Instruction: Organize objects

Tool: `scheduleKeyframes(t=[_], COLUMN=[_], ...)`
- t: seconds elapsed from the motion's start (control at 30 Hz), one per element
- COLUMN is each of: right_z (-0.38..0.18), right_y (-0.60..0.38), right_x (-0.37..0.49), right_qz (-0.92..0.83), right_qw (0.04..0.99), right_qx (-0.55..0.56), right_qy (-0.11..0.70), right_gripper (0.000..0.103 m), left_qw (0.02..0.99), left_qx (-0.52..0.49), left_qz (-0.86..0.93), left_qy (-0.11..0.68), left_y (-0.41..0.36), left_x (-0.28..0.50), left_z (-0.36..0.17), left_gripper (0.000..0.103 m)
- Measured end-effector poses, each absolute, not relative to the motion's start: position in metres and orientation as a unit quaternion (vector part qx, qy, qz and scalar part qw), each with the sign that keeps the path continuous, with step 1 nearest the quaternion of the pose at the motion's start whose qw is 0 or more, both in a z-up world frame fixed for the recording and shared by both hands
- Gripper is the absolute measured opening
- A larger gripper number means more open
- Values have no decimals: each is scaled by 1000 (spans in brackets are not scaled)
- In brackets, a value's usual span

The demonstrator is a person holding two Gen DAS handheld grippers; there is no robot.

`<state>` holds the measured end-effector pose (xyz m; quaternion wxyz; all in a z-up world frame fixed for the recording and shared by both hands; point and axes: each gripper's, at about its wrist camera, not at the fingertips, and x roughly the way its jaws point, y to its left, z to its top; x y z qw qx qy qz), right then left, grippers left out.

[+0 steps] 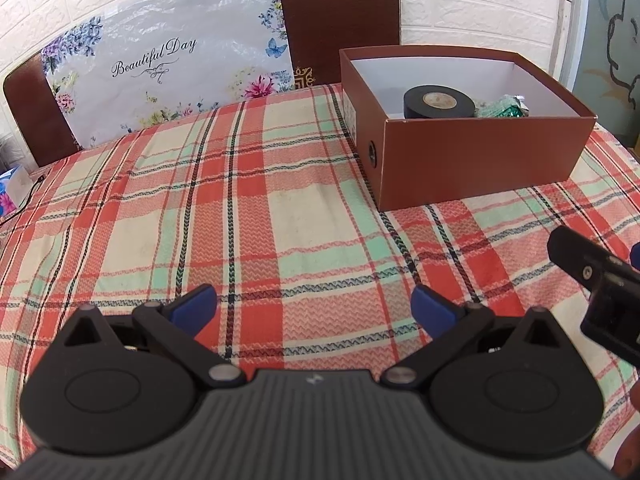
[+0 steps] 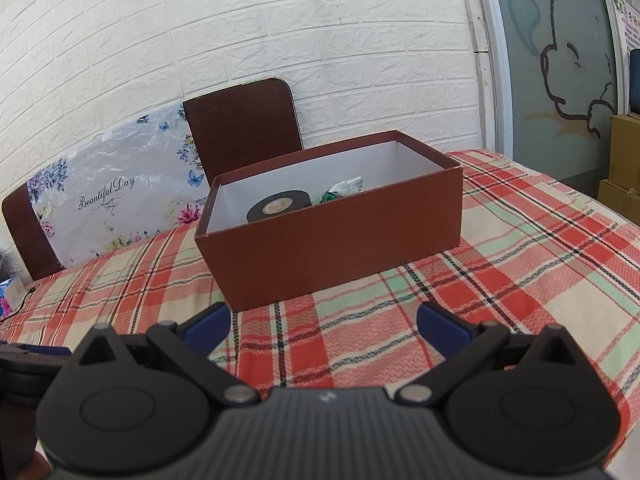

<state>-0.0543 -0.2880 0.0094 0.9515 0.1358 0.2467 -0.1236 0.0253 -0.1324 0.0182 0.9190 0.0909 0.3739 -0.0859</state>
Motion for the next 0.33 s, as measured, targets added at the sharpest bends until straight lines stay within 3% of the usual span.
scheduleKeyframes(t=[0.33], right_z=[9], right_y=[-289], right_x=[-54], right_qz=[-123], right_qw=[952], right_qx=[136], right_qy=[246], right_gripper=[103], left_qw=[927], left_qx=[85], left_qz=[-100], left_qy=[352], left_y=[-131], left_x=[22], left_z=[25], left_gripper=[103])
